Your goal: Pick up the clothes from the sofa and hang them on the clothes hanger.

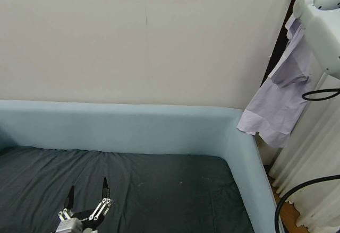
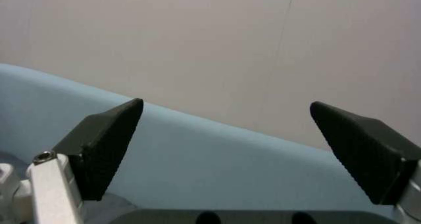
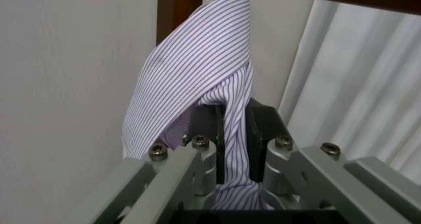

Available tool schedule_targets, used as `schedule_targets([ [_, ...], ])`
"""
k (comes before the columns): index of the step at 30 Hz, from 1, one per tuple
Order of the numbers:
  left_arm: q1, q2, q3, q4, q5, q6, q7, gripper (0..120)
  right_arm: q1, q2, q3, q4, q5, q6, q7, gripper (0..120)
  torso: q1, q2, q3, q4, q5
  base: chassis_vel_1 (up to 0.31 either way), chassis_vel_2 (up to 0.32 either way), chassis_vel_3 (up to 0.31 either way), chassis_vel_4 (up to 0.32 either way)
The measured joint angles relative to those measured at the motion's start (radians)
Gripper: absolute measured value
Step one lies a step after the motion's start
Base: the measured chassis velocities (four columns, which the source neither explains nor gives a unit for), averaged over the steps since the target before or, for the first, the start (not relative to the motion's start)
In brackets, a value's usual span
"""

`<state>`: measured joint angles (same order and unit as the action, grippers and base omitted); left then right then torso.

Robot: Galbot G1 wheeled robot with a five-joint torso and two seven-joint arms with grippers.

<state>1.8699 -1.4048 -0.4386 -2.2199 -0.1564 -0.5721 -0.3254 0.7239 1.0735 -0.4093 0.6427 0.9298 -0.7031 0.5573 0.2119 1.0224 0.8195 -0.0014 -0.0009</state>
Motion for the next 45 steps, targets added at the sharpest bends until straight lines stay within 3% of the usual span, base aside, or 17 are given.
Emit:
schedule_targets([
  [5, 0.01, -0.004, -0.001, -0.01, 0.0, -0.007, 0.0, 100, -0.001, -0.009, -0.002, 0.009, 0.012, -0.01, -0.004, 13, 0.0, 0.0, 0.0, 0.0001, 0.0, 0.0, 0.0, 0.0, 0.0],
  [10, 0.028, -0.008, -0.003, -0.014, 0.002, -0.018, 0.0, 100, -0.022, -0.035, -0.006, 0.051, 0.009, 0.003, -0.026, 30, 0.0, 0.0, 0.0, 0.0, 0.0004, 0.0, 0.0, 0.0, 0.0],
  [14, 0.037, -0.011, -0.006, -0.013, 0.003, -0.026, 0.0, 100, -0.049, -0.073, -0.005, 0.138, 0.005, 0.036, -0.039, 50, 0.0, 0.0, 0.0, 0.0003, 0.0, 0.0, 0.0, 0.0, 0.0],
  [15, 0.037, -0.011, -0.006, -0.013, 0.003, -0.026, 0.0, 100, -0.049, -0.073, -0.005, 0.138, 0.005, 0.036, -0.039, 50, 0.0, 0.0, 0.0, 0.0003, 0.0, 0.0, 0.0, 0.0, 0.0],
  [20, 0.033, -0.026, -0.009, 0.003, 0.002, -0.027, 0.0, 100, -0.142, -0.217, 0.013, 0.48, 0.034, 0.116, -0.062, 71, 0.0, 0.0, 0.0, -0.0003, 0.0001, 0.0, 0.0, 0.0, 0.0],
  [21, 0.033, -0.026, -0.009, 0.003, 0.002, -0.027, 0.0, 100, -0.142, -0.217, 0.013, 0.48, 0.034, 0.116, -0.062, 71, 0.0, 0.0, 0.0, -0.0003, 0.0001, 0.0, 0.0, 0.0, 0.0],
  [25, 0.032, -0.042, -0.004, 0.016, 0.011, -0.029, 0.0, 100, -0.278, -0.334, 0.051, 0.792, 0.131, 0.224, -0.098, 90, 0.0, 0.0, 0.0, -0.0003, 0.0, 0.0, 0.0, 0.0, 0.0],
  [26, 0.032, -0.042, -0.004, 0.016, 0.011, -0.029, 0.0, 100, -0.278, -0.334, 0.051, 0.792, 0.131, 0.224, -0.098, 90, 0.0, 0.0, 0.0, -0.0003, 0.0, 0.0, 0.0, 0.0, 0.0],
  [31, 0.038, -0.065, 0.001, 0.031, 0.032, -0.033, 0.0, 100, -0.529, -0.382, 0.117, 1.096, 0.278, 0.341, -0.08, 100, 0.0, 0.0, 0.0, 0.0005, -0.0005, 0.0, 0.0, 0.0, 0.0],
  [36, 0.041, -0.075, 0.002, 0.035, 0.043, -0.033, 0.0, 100, -0.722, -0.376, 0.153, 1.198, 0.281, 0.403, -0.069, 100, 0.0, 0.0, 0.0, 0.0003, 0.0, 0.0, 0.0, 0.0, 0.0],
  [40, 0.04, -0.087, -0.002, 0.044, 0.048, -0.033, 0.0, 100, -0.985, -0.381, 0.218, 1.289, 0.157, 0.479, -0.096, 100, 0.0, 0.0, 0.0, 0.0003, -0.0003, 0.0, 0.0, 0.0, 0.0],
  [41, 0.04, -0.087, -0.002, 0.044, 0.048, -0.033, 0.0, 100, -0.985, -0.381, 0.218, 1.289, 0.157, 0.479, -0.096, 100, 0.0, 0.0, 0.0, 0.0003, -0.0003, 0.0, 0.0, 0.0, 0.0],
  [43, 0.04, -0.089, -0.005, 0.051, 0.056, -0.033, 0.0, 100, -1.178, -0.381, 0.315, 1.352, 0.069, 0.496, -0.121, 100, 0.0, 0.0, 0.0, 0.0004, 0.0004, 0.0, 0.0, 0.0, 0.0],
  [45, 0.034, -0.09, -0.01, 0.057, 0.059, -0.028, -0.001, 100, -1.432, -0.357, 0.486, 1.425, -0.098, 0.521, -0.178, 100, 0.0, 0.0, 0.0, -0.0002, -0.0001, 0.0, 0.0, 0.0, 0.0],
])
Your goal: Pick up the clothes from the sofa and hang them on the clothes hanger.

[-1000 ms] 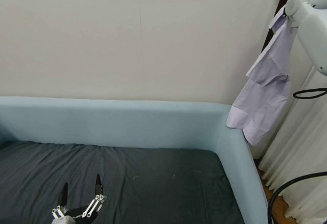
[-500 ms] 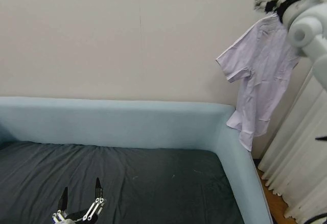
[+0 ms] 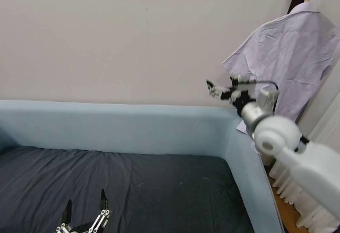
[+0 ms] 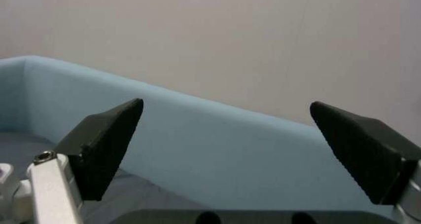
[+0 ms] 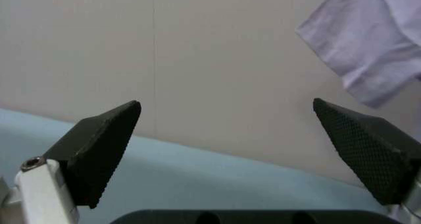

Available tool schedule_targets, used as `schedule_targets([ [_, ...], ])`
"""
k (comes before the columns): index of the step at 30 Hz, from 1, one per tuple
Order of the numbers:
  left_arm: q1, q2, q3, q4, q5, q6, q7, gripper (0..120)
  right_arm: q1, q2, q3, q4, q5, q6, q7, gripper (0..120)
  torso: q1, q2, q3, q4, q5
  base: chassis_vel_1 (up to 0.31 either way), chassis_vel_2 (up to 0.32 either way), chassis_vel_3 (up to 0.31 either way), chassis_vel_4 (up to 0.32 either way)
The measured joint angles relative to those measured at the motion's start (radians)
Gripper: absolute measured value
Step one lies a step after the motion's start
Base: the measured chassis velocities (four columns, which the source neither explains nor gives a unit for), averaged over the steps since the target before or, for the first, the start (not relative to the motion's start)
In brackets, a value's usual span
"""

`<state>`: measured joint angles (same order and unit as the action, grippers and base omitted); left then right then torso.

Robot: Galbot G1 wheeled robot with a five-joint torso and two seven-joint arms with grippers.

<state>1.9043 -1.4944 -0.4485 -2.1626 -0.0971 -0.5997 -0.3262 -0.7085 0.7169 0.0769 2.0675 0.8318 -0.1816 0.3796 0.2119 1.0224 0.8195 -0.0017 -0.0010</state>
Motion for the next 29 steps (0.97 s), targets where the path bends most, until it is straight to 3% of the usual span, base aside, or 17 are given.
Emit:
schedule_targets([
  [1, -0.003, 0.002, -0.003, 0.001, 0.0, 0.009, -0.004, 100, -0.12, 0.029, 0.072, 0.035, -0.08, 0.016, -0.034, 100, 0.0, 0.0, 0.0, -0.0003, 0.0001, 0.0, 0.0, 0.0, 0.0],
  [2, -0.003, 0.002, -0.003, 0.001, 0.0, 0.009, -0.004, 100, -0.12, 0.029, 0.072, 0.035, -0.08, 0.016, -0.034, 100, 0.0, 0.0, 0.0, -0.0003, 0.0001, 0.0, 0.0, 0.0, 0.0],
  [6, 0.005, 0.05, 0.001, 0.009, -0.001, 0.035, -0.002, 100, -0.495, 0.162, 0.271, 0.102, -0.304, 0.088, -0.124, 100, 0.0, 0.0, 0.0, 0.0, 0.0003, 0.0, 0.0, 0.0, 0.0],
  [7, 0.005, 0.05, 0.001, 0.009, -0.001, 0.035, -0.002, 100, -0.495, 0.162, 0.271, 0.102, -0.304, 0.088, -0.124, 100, 0.0, 0.0, 0.0, 0.0, 0.0003, 0.0, 0.0, 0.0, 0.0],
  [8, 0.019, 0.085, 0.004, 0.013, 0.001, 0.04, 0.008, 100, -0.643, 0.237, 0.339, 0.12, -0.387, 0.136, -0.159, 100, 0.0, 0.0, 0.0, -0.0003, 0.0006, 0.0, 0.0, 0.0, 0.0],
  [11, 0.068, 0.166, 0.0, 0.014, 0.002, 0.05, 0.02, 100, -0.861, 0.388, 0.442, 0.164, -0.507, 0.224, -0.207, 100, 0.0, 0.0, 0.0, 0.0004, -0.0001, 0.0, 0.0, 0.0, 0.0],
  [12, 0.068, 0.166, 0.0, 0.014, 0.002, 0.05, 0.02, 100, -0.861, 0.388, 0.442, 0.164, -0.507, 0.224, -0.207, 100, 0.0, 0.0, 0.0, 0.0004, -0.0001, 0.0, 0.0, 0.0, 0.0],
  [17, 0.111, 0.219, 0.009, 0.017, 0.004, 0.086, -0.016, 100, -1.047, 0.53, 0.493, 0.194, -0.606, 0.322, -0.258, 100, 0.0, 0.0, 0.0, 0.0001, -0.0003, 0.0, 0.0, 0.0, 0.0],
  [22, 0.1, 0.214, 0.023, 0.02, 0.004, 0.088, -0.018, 100, -1.083, 0.587, 0.499, 0.163, -0.709, 0.412, -0.272, 100, 0.0, 0.0, 0.0, 0.0005, 0.0001, 0.0, 0.0, 0.0, 0.0],
  [29, 0.076, 0.207, 0.029, 0.023, 0.007, 0.081, -0.017, 100, -1.121, 0.617, 0.495, 0.15, -0.73, 0.436, -0.279, 100, 0.0, 0.0, 0.0, 0.0004, 0.0, 0.0, 0.0, 0.0, 0.0],
])
